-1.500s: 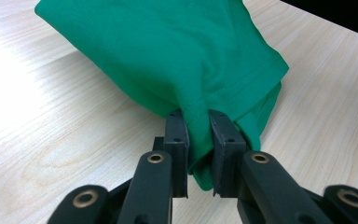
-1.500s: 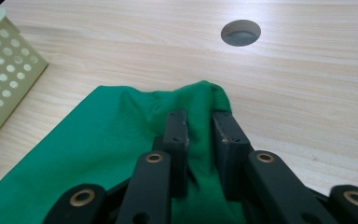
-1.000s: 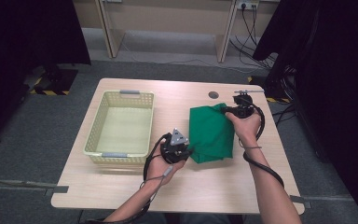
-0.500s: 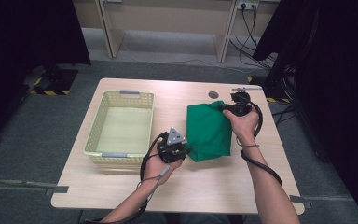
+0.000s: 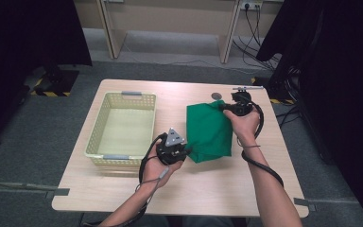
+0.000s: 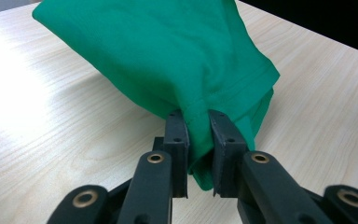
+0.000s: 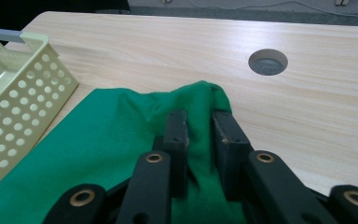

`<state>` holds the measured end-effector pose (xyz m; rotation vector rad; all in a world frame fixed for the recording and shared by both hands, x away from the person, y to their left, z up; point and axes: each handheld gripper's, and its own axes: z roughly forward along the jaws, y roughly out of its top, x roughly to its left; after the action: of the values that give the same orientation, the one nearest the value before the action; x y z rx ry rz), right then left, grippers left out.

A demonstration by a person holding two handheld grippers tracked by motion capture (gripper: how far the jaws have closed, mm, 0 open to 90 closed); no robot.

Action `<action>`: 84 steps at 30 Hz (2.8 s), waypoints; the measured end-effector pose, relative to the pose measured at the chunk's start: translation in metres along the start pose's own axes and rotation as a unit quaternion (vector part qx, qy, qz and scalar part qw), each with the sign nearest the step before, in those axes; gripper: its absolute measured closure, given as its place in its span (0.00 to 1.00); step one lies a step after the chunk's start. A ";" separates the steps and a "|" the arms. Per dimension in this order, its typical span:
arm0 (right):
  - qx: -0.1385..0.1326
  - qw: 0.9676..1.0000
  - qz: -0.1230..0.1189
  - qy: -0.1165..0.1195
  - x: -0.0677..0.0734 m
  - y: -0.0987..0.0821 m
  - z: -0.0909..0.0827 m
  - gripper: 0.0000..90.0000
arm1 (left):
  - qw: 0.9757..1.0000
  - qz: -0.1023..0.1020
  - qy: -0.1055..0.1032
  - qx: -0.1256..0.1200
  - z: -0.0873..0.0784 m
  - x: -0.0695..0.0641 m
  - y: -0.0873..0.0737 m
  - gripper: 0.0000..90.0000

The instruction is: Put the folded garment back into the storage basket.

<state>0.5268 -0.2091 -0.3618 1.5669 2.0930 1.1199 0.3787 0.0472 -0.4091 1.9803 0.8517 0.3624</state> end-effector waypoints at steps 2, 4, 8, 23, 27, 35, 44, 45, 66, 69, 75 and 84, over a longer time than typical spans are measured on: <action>0.000 1.000 0.000 0.000 0.000 0.000 0.000 0.86 | 1.000 0.000 0.001 0.000 -0.001 0.000 0.000 0.88; 0.000 1.000 -0.001 0.001 0.002 0.001 0.000 0.86 | 1.000 0.001 0.001 -0.001 -0.002 0.001 0.000 0.88; -0.002 1.000 -0.003 0.001 0.004 0.003 0.000 0.86 | 1.000 0.000 0.002 -0.004 -0.004 0.001 0.000 0.88; -0.005 1.000 -0.008 0.003 0.010 0.007 -0.001 0.86 | 1.000 0.001 0.006 -0.010 -0.011 0.003 0.001 0.88; -0.006 1.000 -0.010 0.004 0.012 0.007 -0.002 0.86 | 1.000 0.000 0.006 -0.011 -0.012 0.003 0.000 0.88; -0.008 1.000 -0.013 0.004 0.014 0.008 -0.003 0.86 | 1.000 0.001 0.006 -0.013 -0.014 0.002 -0.001 0.88; -0.012 1.000 -0.016 0.007 0.021 0.010 -0.004 0.86 | 1.000 -0.003 0.009 -0.018 -0.020 0.004 -0.001 0.88; -0.012 1.000 -0.016 0.007 0.021 0.010 -0.004 0.86 | 1.000 -0.003 0.009 -0.019 -0.021 0.005 -0.002 0.88; -0.019 0.999 -0.028 0.016 0.039 0.021 -0.004 0.86 | 0.999 -0.005 0.020 -0.024 -0.037 0.014 -0.003 0.88; -0.020 0.999 -0.029 0.018 0.042 0.023 -0.004 0.86 | 0.999 -0.005 0.022 -0.025 -0.040 0.016 -0.003 0.88; -0.022 0.999 -0.029 0.020 0.047 0.025 -0.004 0.86 | 0.999 -0.004 0.026 -0.026 -0.044 0.018 -0.002 0.88; -0.025 0.999 -0.030 0.021 0.051 0.027 -0.003 0.86 | 0.999 -0.005 0.029 -0.027 -0.046 0.020 -0.002 0.88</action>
<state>0.5247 -0.1610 -0.3295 1.4599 2.1086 1.1843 0.3663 0.0911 -0.3881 1.9226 0.8790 0.4335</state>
